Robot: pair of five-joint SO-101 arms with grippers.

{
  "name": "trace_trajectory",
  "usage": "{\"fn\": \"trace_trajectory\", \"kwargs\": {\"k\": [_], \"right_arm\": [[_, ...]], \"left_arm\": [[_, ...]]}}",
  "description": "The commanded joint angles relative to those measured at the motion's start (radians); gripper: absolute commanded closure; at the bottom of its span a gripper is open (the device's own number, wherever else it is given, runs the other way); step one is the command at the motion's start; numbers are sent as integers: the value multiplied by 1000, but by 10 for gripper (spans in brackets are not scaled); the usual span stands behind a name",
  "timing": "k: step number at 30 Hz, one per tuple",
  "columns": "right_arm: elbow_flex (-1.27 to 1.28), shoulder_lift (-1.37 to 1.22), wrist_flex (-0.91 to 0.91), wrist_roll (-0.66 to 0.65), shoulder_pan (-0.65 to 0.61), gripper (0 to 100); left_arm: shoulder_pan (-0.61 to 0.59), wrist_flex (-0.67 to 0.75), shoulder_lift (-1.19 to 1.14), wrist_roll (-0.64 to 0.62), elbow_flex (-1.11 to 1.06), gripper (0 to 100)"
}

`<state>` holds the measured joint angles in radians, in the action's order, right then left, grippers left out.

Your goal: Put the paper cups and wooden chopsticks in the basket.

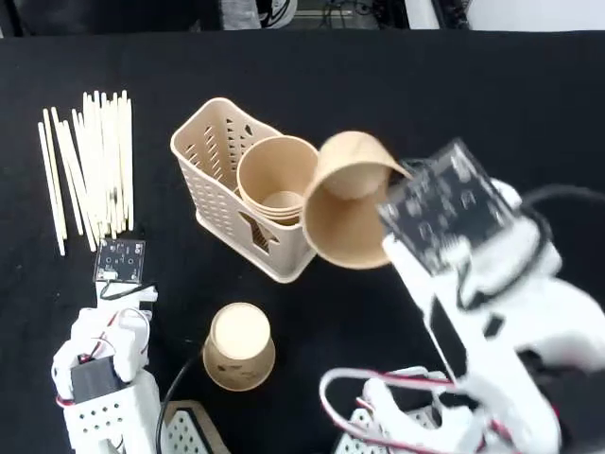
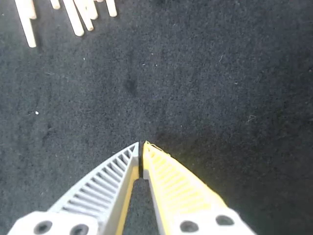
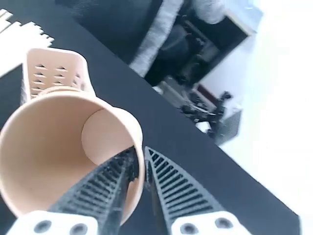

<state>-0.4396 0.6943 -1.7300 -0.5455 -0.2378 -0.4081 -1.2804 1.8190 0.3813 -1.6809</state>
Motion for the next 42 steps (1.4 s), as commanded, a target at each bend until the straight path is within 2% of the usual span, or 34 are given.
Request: {"fn": "trace_trajectory", "kwargs": {"k": [1,10,17,30,32,37,42], "right_arm": [[-93,-107,-35,35,-61,987],[-211,-254,-37,115,-175,987],[-209,-366,-38,133,-181,987],[-8,-367,-37,164,-184,984],[2,-369,-37,167,-184,943],[-5,-364,-35,183,-181,745],[-101,-364,-17,176,-184,716]], "left_arm": [[4,-5,2,5,-18,967],[4,-5,2,5,-18,967],[4,-5,2,5,-18,967],[4,-5,2,5,-18,967],[4,-5,2,5,-18,967],[4,-5,2,5,-18,967],[4,-5,2,5,-18,967]]}}
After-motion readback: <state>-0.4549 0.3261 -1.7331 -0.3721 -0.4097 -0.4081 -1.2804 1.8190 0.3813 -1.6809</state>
